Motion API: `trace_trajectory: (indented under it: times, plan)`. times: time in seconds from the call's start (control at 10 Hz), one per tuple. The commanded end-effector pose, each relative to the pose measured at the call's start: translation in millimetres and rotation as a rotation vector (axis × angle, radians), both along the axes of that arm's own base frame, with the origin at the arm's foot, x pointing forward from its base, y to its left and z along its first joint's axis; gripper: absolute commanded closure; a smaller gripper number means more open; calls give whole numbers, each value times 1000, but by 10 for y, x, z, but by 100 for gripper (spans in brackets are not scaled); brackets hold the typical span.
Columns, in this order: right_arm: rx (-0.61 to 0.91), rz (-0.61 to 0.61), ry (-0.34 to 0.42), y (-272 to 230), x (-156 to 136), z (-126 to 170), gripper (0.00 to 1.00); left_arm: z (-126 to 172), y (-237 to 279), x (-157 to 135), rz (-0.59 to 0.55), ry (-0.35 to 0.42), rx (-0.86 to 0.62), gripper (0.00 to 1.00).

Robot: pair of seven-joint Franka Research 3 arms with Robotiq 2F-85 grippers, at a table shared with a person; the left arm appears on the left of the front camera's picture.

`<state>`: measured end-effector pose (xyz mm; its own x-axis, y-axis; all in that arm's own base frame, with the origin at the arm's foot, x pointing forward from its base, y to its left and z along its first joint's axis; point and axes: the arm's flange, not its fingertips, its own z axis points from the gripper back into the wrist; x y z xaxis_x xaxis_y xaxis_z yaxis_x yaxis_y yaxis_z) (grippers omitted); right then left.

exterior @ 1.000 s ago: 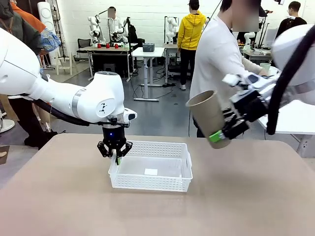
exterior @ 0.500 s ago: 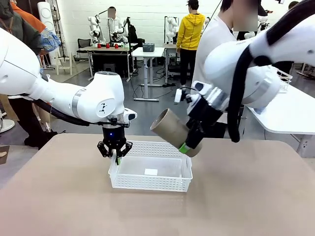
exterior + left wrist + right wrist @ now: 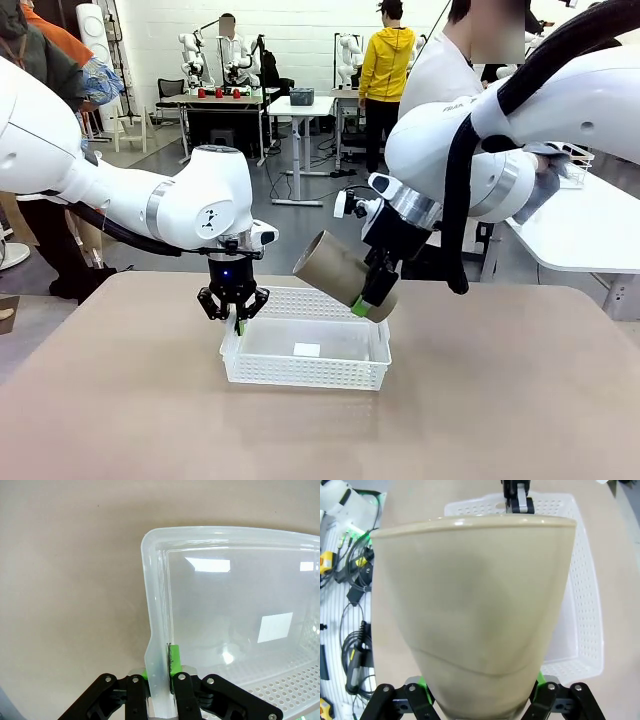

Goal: Clean and organize the cups into the basket.
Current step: Pick up the Organizing basket and move it to the center of the table, then pick up the Reusable plastic cup from the right side of the table and place it inside the Organizing basket.

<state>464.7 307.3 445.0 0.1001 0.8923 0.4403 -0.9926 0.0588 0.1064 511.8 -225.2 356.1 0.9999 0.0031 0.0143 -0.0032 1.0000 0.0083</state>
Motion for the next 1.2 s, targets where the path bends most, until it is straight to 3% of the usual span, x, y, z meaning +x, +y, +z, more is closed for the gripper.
trace_trajectory:
  times: [0.0, 0.3, 0.4, 0.6, 0.8, 1.1]
  plan:
    - [20, 1, -2, -80, -67, 21, 22, 14, -3, 5, 0, -3, 0, 100]
    - [5, -5, -7, -21, -13, 51, 22, 14, -3, 5, 0, -3, 0, 100]
    - [-76, 8, -48, 161, -32, 108, 22, 14, -3, 5, 0, -3, 0, 100]
    - [-195, 72, -47, 540, 41, 97, 22, 14, -3, 5, 0, -3, 0, 100]
    - [-264, 83, -30, 747, 134, -52, 22, 14, -3, 5, 0, -3, 0, 100]
    - [-409, -24, -101, 892, 279, -438, 22, 14, -3, 5, 0, -3, 0, 100]
